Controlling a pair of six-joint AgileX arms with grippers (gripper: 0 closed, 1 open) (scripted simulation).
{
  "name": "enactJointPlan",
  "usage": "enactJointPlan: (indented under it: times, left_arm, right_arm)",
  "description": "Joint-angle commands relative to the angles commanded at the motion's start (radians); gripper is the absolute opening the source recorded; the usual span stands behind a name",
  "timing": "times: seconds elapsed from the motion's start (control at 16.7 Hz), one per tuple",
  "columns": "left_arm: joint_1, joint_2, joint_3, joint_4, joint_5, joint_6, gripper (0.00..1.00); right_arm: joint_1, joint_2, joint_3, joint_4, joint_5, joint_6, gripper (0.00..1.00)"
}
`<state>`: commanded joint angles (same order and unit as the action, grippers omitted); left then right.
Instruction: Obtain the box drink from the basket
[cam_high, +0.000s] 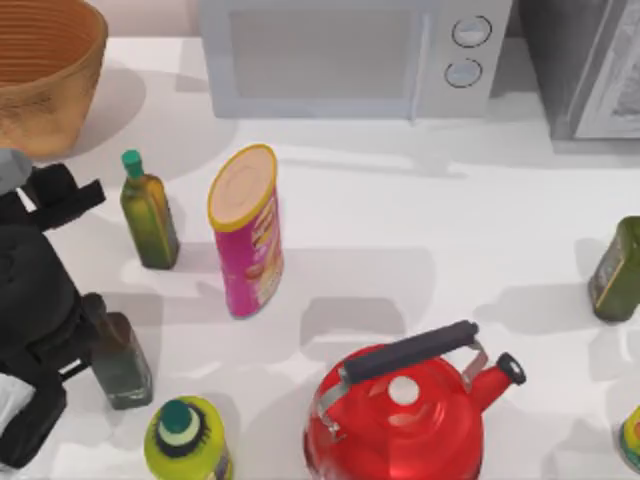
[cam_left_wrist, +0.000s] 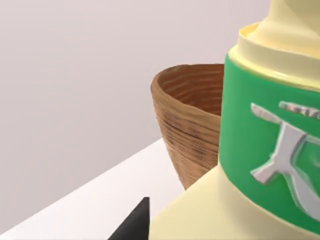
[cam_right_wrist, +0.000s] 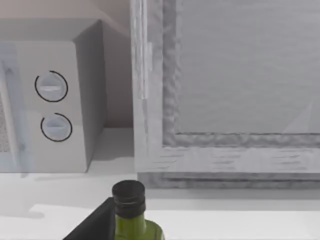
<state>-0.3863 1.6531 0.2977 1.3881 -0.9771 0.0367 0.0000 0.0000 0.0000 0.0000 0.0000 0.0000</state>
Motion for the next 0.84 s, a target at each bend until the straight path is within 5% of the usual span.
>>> enactJointPlan:
  times: [0.48,0.84]
  left_arm:
    - [0.0,0.0,0.0,0.0,0.0,0.0,0.98]
    - [0.0,0.0,0.0,0.0,0.0,0.0,1.0]
  right_arm:
    - [0.0,0.0,0.0,0.0,0.0,0.0,1.0]
    - [0.0,0.0,0.0,0.0,0.0,0.0,1.0]
